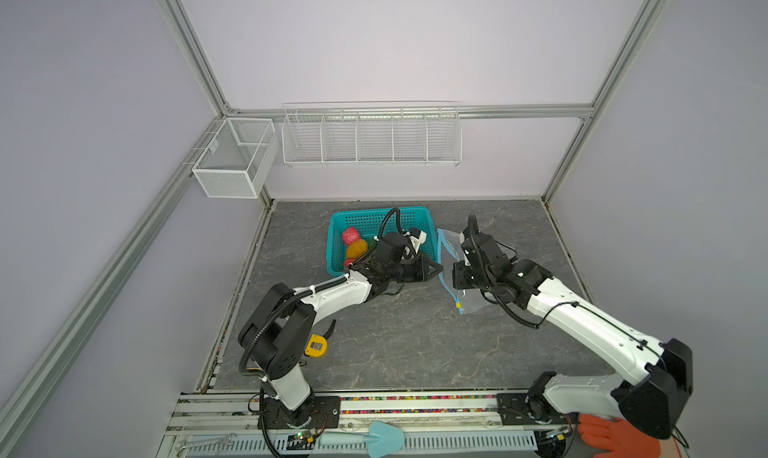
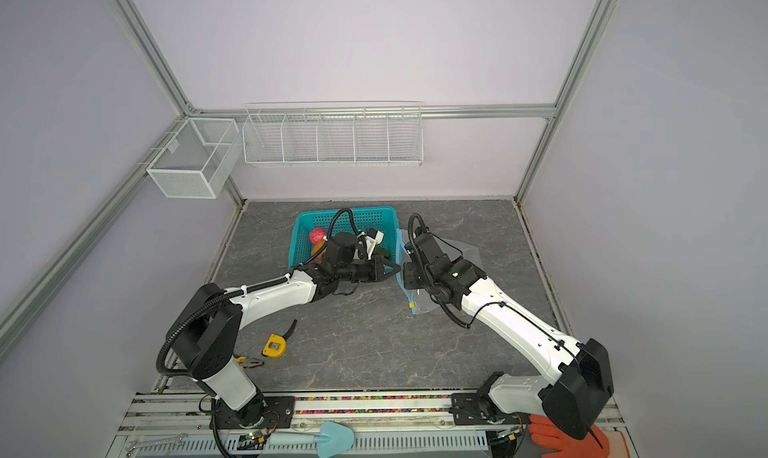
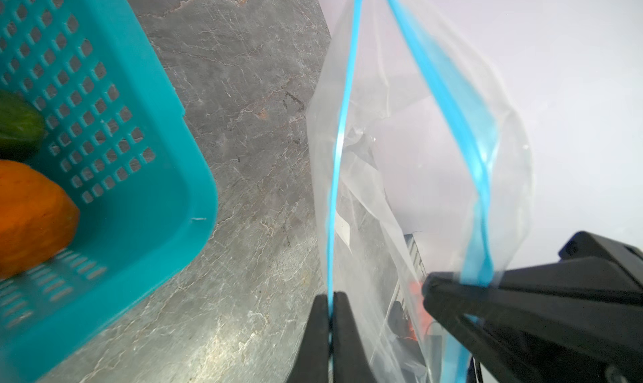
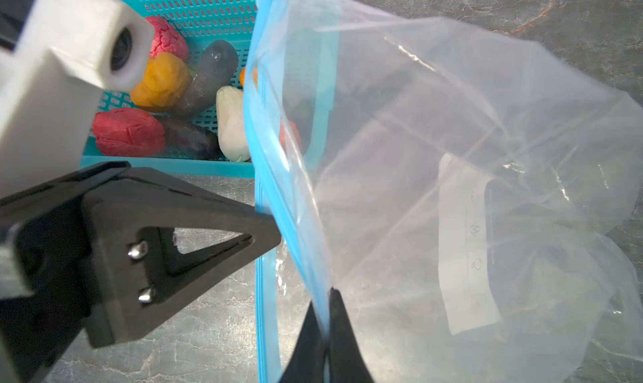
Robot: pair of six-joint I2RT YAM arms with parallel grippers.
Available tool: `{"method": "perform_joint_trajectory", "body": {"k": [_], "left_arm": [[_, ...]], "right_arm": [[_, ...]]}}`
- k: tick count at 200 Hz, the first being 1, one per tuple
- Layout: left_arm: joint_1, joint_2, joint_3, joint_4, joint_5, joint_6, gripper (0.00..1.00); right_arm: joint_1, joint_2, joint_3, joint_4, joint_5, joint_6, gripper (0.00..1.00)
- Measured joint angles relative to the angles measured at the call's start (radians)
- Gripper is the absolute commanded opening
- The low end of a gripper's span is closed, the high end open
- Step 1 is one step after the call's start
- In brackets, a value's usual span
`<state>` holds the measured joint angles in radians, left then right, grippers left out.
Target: Place the food in the zip-top bag and seal the zipper
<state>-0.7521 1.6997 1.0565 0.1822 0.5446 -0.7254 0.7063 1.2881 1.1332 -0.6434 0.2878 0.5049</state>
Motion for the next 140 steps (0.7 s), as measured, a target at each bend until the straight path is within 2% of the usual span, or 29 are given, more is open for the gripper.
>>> {"method": "perform_joint_trajectory", "body": {"k": [26, 41, 106, 140], "left_arm": [[0.0, 0.001, 0.0, 0.0, 0.003, -0.008, 0.0], [0.0, 0.001, 0.0, 0.0, 0.003, -0.012, 0.0], [0.0, -0.013, 0.0, -0.02, -0.013, -0.022, 0.0], [0.0, -0.026, 0.0, -0.025, -0.024, -0.035, 0.0]], "right_arm": [[0.0, 0.023, 0.02, -0.048, 0.055, -0.006, 0.35], [0.0, 0.041, 0.032, -0.075, 0.09, -0.002, 0.41], [0.047, 0.081, 0.106, -0.214, 0.252, 0.01, 0.54], [0.082, 0.104, 0.191, -0.285, 0.348, 0.005, 0.55]]}}
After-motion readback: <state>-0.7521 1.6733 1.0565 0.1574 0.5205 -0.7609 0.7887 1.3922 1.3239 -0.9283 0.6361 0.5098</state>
